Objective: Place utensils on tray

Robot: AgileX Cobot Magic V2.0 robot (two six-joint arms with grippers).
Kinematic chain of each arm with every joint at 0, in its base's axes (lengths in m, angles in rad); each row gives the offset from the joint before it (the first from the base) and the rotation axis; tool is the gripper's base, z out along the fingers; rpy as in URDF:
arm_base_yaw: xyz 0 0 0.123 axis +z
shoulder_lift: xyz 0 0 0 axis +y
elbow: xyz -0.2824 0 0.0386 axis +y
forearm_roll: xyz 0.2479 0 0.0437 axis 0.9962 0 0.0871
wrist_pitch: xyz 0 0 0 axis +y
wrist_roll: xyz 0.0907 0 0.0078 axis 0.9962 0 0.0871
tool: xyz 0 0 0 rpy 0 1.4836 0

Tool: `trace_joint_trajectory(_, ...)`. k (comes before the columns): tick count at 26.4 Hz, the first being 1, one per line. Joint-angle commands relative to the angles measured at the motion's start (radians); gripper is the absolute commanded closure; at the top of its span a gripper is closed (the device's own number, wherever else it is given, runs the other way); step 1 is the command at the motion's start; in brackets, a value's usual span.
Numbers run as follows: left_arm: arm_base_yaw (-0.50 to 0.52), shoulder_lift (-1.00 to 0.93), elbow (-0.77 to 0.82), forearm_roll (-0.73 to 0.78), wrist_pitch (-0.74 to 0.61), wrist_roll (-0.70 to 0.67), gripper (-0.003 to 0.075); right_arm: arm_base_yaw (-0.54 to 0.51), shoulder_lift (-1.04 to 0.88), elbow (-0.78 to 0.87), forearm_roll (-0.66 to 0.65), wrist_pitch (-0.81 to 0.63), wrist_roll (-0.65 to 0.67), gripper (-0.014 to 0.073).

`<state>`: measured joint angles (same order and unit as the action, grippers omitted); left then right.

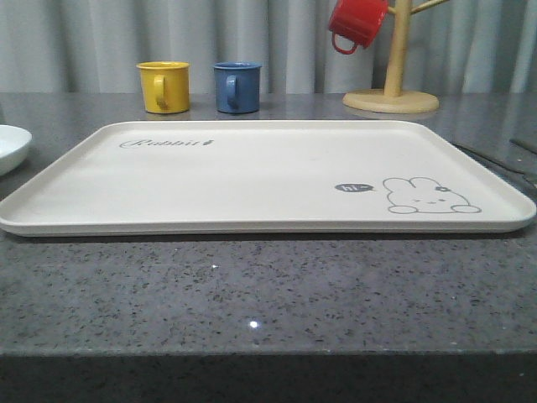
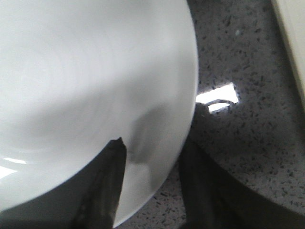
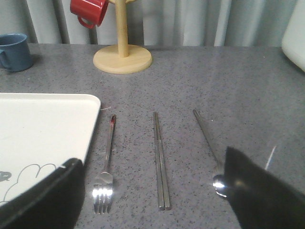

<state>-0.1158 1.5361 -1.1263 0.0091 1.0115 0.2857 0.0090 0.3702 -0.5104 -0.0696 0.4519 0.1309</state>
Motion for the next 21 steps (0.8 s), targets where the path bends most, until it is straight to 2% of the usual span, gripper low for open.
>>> trace_joint_trajectory(1,0.002,-0.005,-0.032,-0.009,-0.009,-0.002,0.0492,-0.003,0.014,-0.036,-0.010,-0.076,-0.006,-0.0029)
trace_joint_trajectory(2,0.002,-0.002,-0.032,-0.009,-0.006,-0.002,0.0499,-0.003,0.014,-0.036,-0.010,-0.076,-0.006,-0.0029)
trace_joint_trajectory(4,0.002,-0.002,-0.032,-0.009,-0.004,-0.002,0.0562,-0.003,0.014,-0.036,-0.010,-0.076,-0.006,-0.0029)
trace_joint_trajectory(7,0.002,-0.006,-0.033,-0.009,-0.006,-0.002,0.0741,-0.003,0.014,-0.036,-0.010,-0.076,-0.006,-0.0029)
trace_joint_trajectory(14,-0.020,-0.027,-0.106,0.034,0.016,-0.004,0.0738,-0.003,0.014,-0.036,-0.010,-0.076,-0.006,-0.0029)
trace_joint_trajectory(21,-0.211,-0.071,-0.291,0.106,0.016,-0.035,0.0738,-0.003,0.014,-0.036,-0.010,-0.076,-0.006,-0.0029)
